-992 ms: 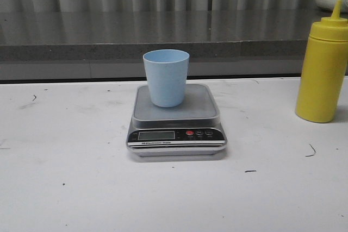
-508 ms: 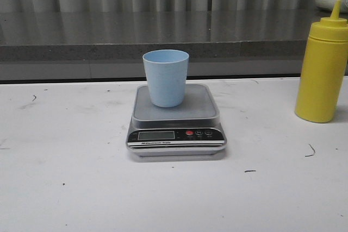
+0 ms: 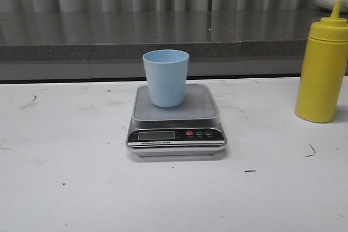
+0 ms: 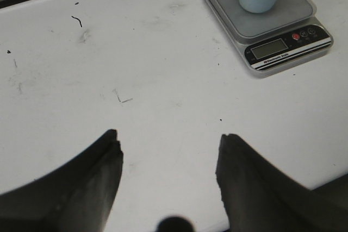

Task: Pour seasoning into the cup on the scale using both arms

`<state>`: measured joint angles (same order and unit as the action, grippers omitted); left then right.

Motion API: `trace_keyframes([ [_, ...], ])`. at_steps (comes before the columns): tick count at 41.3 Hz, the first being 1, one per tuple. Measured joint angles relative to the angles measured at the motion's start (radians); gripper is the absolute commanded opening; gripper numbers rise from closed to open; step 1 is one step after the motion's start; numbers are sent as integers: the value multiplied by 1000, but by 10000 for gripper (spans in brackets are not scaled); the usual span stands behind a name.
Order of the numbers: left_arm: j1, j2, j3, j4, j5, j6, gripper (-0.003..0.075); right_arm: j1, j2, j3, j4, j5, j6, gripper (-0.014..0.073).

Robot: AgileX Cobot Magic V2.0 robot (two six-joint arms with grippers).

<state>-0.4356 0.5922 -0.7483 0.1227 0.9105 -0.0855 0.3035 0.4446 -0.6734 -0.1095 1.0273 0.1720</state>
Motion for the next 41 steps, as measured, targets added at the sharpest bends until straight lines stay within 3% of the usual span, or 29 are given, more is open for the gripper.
trace_keyframes([
  [10, 0, 0, 0, 0, -14, 0, 386, 0, 0, 0, 6, -33, -4, 578],
  [13, 0, 0, 0, 0, -14, 0, 370, 0, 0, 0, 6, -50, -4, 543],
  [16, 0, 0, 0, 0, -14, 0, 295, 0, 0, 0, 6, -60, -4, 461],
  [25, 0, 0, 0, 0, -14, 0, -8, 0, 0, 0, 6, -68, -4, 92],
  [30, 0, 0, 0, 0, -14, 0, -20, 0, 0, 0, 6, -68, -4, -66],
  [41, 0, 0, 0, 0, -14, 0, -20, 0, 0, 0, 6, -68, -4, -69],
])
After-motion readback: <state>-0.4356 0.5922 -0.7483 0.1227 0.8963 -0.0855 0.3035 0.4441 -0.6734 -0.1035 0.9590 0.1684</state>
